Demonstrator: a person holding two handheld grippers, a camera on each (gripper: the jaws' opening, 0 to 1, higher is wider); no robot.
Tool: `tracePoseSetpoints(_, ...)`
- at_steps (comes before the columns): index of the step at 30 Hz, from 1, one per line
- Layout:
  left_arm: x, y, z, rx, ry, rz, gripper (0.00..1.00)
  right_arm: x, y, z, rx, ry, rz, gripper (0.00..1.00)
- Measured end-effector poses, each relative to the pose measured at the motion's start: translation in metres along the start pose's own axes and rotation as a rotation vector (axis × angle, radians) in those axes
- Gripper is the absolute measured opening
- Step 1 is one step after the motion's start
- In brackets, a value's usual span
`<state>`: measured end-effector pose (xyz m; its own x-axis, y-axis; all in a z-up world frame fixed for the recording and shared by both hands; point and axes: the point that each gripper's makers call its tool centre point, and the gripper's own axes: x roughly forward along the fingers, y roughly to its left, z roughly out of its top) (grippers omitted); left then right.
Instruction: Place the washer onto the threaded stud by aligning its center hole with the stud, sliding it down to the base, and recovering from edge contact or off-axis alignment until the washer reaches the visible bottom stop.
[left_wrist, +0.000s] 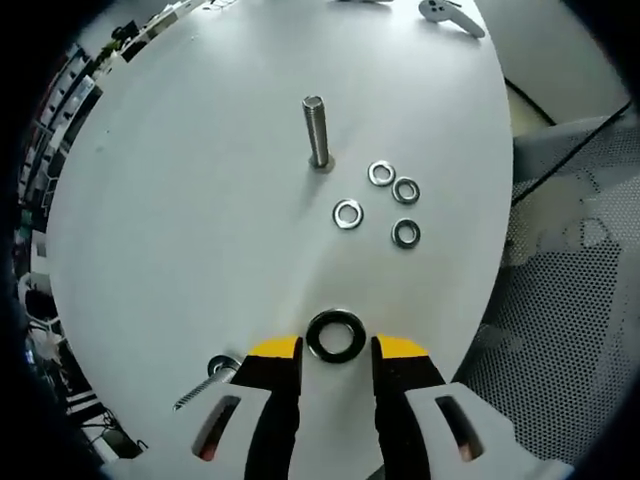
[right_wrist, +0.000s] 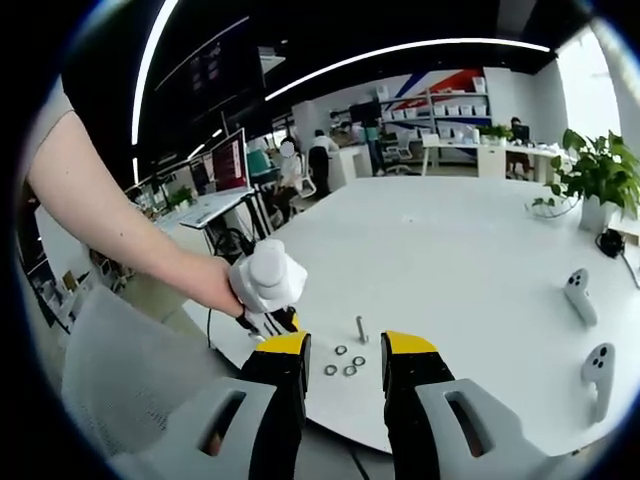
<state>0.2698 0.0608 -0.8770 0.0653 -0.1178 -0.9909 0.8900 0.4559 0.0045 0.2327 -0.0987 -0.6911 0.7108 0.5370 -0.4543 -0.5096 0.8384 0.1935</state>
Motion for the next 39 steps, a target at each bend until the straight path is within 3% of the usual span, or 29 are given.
tracePoseSetpoints(24,0.0005,-0.0038,-0.0004,-0.029,0.049,0.022,0.22,-0.0005,0.0009,0.0003,0.009,-0.003,0.006,0.3)
tracePoseSetpoints(34,-0.0016,-0.0066,-0.002,-0.064,0.018,0.029,0.2,0.0,0.0029,-0.0009,0.002,0.005,0.012,0.3)
tracePoseSetpoints(39,-0.0012,-0.0062,-0.0039,-0.099,-0.032,0.029,0.18,-0.0003,0.0036,0.0001,0.001,0.001,0.015,0.3)
